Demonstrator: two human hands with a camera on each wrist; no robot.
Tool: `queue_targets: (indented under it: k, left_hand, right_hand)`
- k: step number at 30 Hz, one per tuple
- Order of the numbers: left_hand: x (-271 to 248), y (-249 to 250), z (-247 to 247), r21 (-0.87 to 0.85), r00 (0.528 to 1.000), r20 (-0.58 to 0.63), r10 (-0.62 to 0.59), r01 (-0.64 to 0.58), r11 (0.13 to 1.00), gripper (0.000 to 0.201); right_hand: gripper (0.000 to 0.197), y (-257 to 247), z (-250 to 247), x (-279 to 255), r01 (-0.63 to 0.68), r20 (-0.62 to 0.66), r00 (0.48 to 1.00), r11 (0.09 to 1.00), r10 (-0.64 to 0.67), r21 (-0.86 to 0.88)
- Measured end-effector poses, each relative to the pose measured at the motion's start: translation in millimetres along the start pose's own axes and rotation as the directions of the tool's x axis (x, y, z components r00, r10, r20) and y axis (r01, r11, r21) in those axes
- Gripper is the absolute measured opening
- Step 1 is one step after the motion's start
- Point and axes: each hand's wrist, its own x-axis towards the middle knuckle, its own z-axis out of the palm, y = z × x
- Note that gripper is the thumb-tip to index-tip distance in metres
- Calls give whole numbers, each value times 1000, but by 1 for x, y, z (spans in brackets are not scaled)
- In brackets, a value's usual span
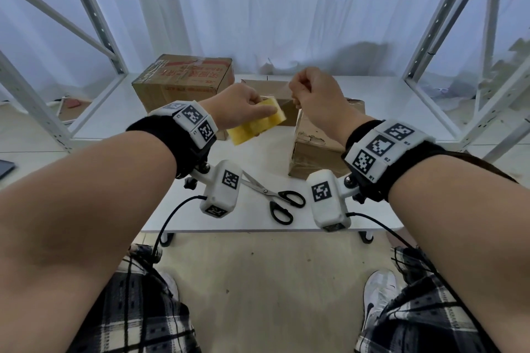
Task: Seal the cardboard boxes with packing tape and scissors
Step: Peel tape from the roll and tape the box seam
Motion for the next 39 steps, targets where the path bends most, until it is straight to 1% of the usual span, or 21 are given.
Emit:
queue_targets:
  k: [2,3,5,7,9,11,13,16,18,21,26,32,35,39]
  left_hand:
    - [-1,3,1,-26,1000,20,12,-11,1000,43]
    - [-1,5,2,-44,999,30,17,-15,999,44]
    - [-3,10,5,-63,999,44,27,-24,998,45]
    - [-3,15,9,-84,999,40,34,-30,996,42]
    - [-4,19,11,-169,998,42,39,-32,985,37]
    - [-6,20,11,-236,996,63,59,-43,971,39]
    - [-6,19,11,-236,995,62,78,-62,970,39]
    - [-5,16,11,-206,996,38,78,-68,976,31]
    - [-4,16,11,-199,997,24,75,-69,978,29]
    - [-1,14,13,-209,997,12,71,-67,976,26]
    - [1,13,14,-219,997,-19,80,-83,972,21]
    - [-2,22,13,-205,986,-115,121,-142,968,26]
    - [-3,23,13,-200,983,-143,118,-145,969,28]
    - [-3,23,13,-224,985,-147,92,-124,967,27]
  right_hand:
    - [17,4,-10,-1,-104,25,995,987,101,126]
    - [17,5,-14,-1,-133,42,991,977,127,167]
    - [14,8,-21,-2,-133,60,990,978,125,158]
    - [16,9,-22,-2,-123,51,992,983,117,134]
    - [19,12,-20,-1,-147,17,989,981,146,130]
    - [17,11,-19,-1,-189,22,982,973,187,130]
    - [15,11,-19,-3,-250,96,966,962,240,112]
    - [32,10,-20,-9,-316,222,931,944,290,91]
    - [39,8,-20,-12,-317,246,927,942,283,112]
    - [42,6,-19,-13,-298,210,940,948,270,114]
    - [36,8,-14,-9,-297,134,950,949,282,107]
    - [28,8,-8,-6,-297,27,955,946,296,127]
    - [28,7,-4,-4,-291,8,956,945,293,145]
    - [26,5,-1,-1,-274,5,961,953,276,132]
